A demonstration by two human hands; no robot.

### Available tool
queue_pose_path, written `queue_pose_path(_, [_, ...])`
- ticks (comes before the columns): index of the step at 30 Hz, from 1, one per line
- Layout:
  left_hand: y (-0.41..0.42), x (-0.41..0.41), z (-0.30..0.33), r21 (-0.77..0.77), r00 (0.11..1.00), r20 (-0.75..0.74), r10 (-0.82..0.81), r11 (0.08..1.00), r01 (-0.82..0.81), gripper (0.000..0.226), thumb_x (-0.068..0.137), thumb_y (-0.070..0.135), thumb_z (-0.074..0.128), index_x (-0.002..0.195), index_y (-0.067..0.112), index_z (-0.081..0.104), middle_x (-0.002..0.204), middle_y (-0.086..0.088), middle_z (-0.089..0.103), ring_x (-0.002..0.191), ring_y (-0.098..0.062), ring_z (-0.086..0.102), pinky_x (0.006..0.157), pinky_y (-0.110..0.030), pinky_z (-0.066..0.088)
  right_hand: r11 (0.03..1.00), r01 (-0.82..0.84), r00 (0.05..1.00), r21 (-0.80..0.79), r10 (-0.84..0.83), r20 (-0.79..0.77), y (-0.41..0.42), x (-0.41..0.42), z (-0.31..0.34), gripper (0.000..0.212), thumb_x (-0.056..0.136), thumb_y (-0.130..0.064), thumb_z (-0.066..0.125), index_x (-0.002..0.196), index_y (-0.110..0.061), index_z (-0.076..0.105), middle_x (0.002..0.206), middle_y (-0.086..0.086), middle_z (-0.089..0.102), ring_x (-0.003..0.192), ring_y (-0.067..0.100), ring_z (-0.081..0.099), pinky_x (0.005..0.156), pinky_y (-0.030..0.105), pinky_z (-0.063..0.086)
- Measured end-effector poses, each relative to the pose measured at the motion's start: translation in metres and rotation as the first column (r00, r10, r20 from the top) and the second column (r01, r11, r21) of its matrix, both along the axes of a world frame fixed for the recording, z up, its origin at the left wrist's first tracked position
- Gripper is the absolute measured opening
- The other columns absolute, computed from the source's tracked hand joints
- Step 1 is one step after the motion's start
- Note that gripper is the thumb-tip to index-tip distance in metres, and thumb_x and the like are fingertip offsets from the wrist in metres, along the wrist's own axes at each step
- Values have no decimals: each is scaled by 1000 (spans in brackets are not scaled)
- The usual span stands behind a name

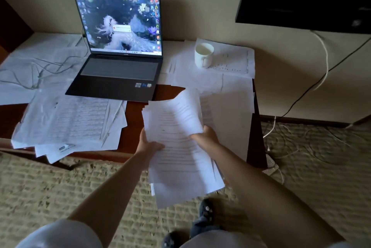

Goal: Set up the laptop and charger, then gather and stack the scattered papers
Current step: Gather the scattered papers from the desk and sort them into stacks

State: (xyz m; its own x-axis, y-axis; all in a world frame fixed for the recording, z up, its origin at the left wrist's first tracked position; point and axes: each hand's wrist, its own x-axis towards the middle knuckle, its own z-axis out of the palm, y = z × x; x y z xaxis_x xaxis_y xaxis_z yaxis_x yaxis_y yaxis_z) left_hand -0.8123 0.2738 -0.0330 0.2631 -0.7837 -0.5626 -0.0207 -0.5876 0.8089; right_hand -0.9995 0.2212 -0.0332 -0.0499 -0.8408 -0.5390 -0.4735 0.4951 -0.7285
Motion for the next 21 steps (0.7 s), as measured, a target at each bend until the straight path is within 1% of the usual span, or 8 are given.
queue_pose_path(4, [-4, 5, 2, 88, 983, -93, 158, 985, -150, 75, 75, 0, 70, 135, 25, 31, 118, -12, 55, 95, -33, 61, 71, -49, 57, 980, 0, 901, -200, -87, -426, -11, -27, -2, 36, 75, -25, 62, 105, -4, 68, 112, 13, 62, 110, 34, 54, 86, 36, 51])
queue_pose_path(6, [-7, 2, 2, 102, 979, -114, 167, 983, -155, 62, 76, 3, 71, 130, 11, 43, 114, -19, 61, 92, -37, 64, 71, -51, 57, 976, 38, 865, -216, -140, -482, -18, -43, -5, 40, 75, -26, 64, 110, -5, 64, 124, 13, 54, 118, 35, 46, 94, 38, 46])
queue_pose_path(8, [-8, -5, 3, 99, 979, -138, 150, 986, -137, 46, 75, 3, 73, 119, 1, 58, 107, -21, 66, 92, -38, 66, 78, -52, 56, 995, 30, 882, -91, -69, -465, -20, -48, -9, 54, 73, -32, 69, 121, -12, 55, 132, 9, 45, 124, 32, 40, 99, 39, 42])
queue_pose_path(10, [-7, -12, 5, 77, 974, -196, 110, 992, -97, 48, 70, -2, 76, 115, -2, 59, 109, -23, 66, 96, -40, 65, 82, -53, 54, 999, 5, 923, -43, -21, -384, -20, -45, -14, 70, 70, -35, 74, 131, -18, 45, 134, 5, 39, 127, 30, 38, 101, 40, 40])
queue_pose_path(13, [-9, -18, 0, 18, 970, -240, 30, 999, -26, 67, 54, -13, 71, 118, -6, 54, 111, -28, 62, 103, -47, 60, 83, -61, 51, 990, 106, 986, -90, -116, -118, -20, -40, -18, 85, 67, -30, 77, 140, -20, 35, 138, 6, 38, 126, 30, 45, 101, 42, 44])
queue_pose_path(15, [-11, -22, 4, 18, 985, -169, 45, 999, -43, 55, 60, -18, 68, 111, -3, 55, 102, -23, 64, 100, -45, 60, 83, -58, 52, 985, 166, 986, -49, -167, -6, -20, -44, -15, 95, 73, -24, 74, 149, -20, 17, 147, 6, 36, 129, 29, 44, 103, 38, 43])
queue_pose_path(18, [-10, -24, 20, 12, 987, -146, 69, 998, -68, 43, 69, -22, 62, 107, -2, 57, 96, -17, 64, 95, -39, 61, 84, -54, 52, 970, 233, 971, -67, -228, 78, -21, -53, -5, 71, 72, -16, 74, 135, -19, 41, 130, 4, 57, 115, 26, 57, 91, 31, 48])
queue_pose_path(21, [-8, -19, 45, -56, 975, -221, 36, 997, -50, 37, 71, -18, 61, 103, 0, 59, 99, -19, 63, 90, -36, 63, 77, -48, 55, 965, 261, 909, -21, -238, 342, -21, -56, 13, 58, 70, 1, 74, 122, -13, 53, 110, 6, 65, 104, 27, 62, 89, 36, 51])
